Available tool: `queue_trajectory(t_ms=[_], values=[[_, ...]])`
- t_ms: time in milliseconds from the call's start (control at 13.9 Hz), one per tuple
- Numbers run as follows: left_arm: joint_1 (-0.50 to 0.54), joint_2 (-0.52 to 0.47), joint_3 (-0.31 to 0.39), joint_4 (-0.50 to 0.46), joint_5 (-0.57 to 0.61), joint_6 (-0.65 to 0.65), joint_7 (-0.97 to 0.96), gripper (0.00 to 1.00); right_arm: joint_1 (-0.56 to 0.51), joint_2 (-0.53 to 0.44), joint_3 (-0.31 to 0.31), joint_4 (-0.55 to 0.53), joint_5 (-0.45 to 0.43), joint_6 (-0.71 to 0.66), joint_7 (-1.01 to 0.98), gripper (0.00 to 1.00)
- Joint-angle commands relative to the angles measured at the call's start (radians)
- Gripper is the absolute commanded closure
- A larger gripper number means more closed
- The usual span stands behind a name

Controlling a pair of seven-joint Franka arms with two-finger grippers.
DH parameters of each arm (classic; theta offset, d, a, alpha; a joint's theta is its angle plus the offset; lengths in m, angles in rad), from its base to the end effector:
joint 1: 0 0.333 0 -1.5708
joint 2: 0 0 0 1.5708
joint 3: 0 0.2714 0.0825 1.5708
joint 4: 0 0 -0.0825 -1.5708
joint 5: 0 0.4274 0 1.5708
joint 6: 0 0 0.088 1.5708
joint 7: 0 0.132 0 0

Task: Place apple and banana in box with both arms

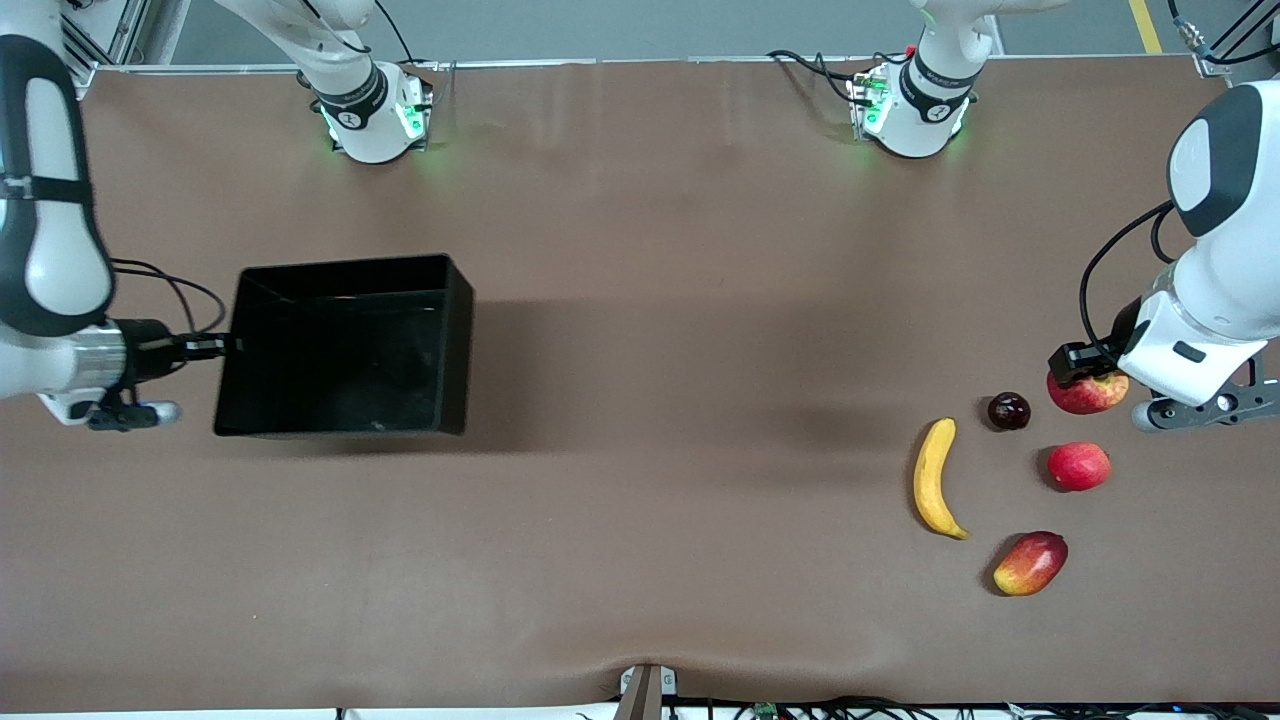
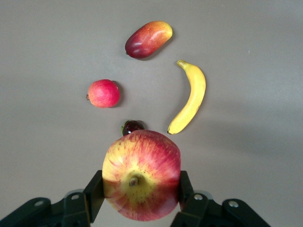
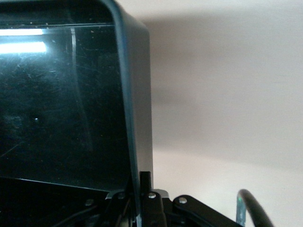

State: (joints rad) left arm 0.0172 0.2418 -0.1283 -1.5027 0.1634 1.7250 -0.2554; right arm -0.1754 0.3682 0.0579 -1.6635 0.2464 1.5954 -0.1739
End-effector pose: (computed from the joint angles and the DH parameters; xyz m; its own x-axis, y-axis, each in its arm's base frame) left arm 0.6644 -0.0488 0.4526 0.9927 0.1199 0.0146 0.1208 -0.9841 -0.1305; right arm 0.6193 -0.0427 0.2880 0.9252 0.0582 -0.3751 -0.0653 -0.9491 -0.3082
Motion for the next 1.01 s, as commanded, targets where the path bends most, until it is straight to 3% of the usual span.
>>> queue_trajectory(t_ms=[0,288,432,720,936], values=[[0.007,-0.035,-0.004,-0.017,-0.016,-0.015,0.022,1.00,0.140,-0.003,-0.003,0.063,0.034,-0.020,0.143,1.00],[0.007,-0.038,-0.004,-0.016,-0.016,-0.025,0.025,1.00,0.305,0.006,-0.006,0.061,0.138,0.099,0.276,1.00],[0.007,-0.039,-0.004,-0.016,-0.018,-0.027,0.025,1.00,0.399,0.029,-0.006,0.062,0.142,0.191,0.396,1.00],[0.007,-0.053,-0.004,-0.017,-0.024,-0.048,0.027,1.00,0.588,0.130,-0.006,0.068,0.145,0.427,0.595,1.00],[0.007,-0.058,-0.004,-0.019,-0.045,-0.071,0.021,1.00,0.677,0.236,-0.006,0.121,0.142,0.495,0.636,1.00]])
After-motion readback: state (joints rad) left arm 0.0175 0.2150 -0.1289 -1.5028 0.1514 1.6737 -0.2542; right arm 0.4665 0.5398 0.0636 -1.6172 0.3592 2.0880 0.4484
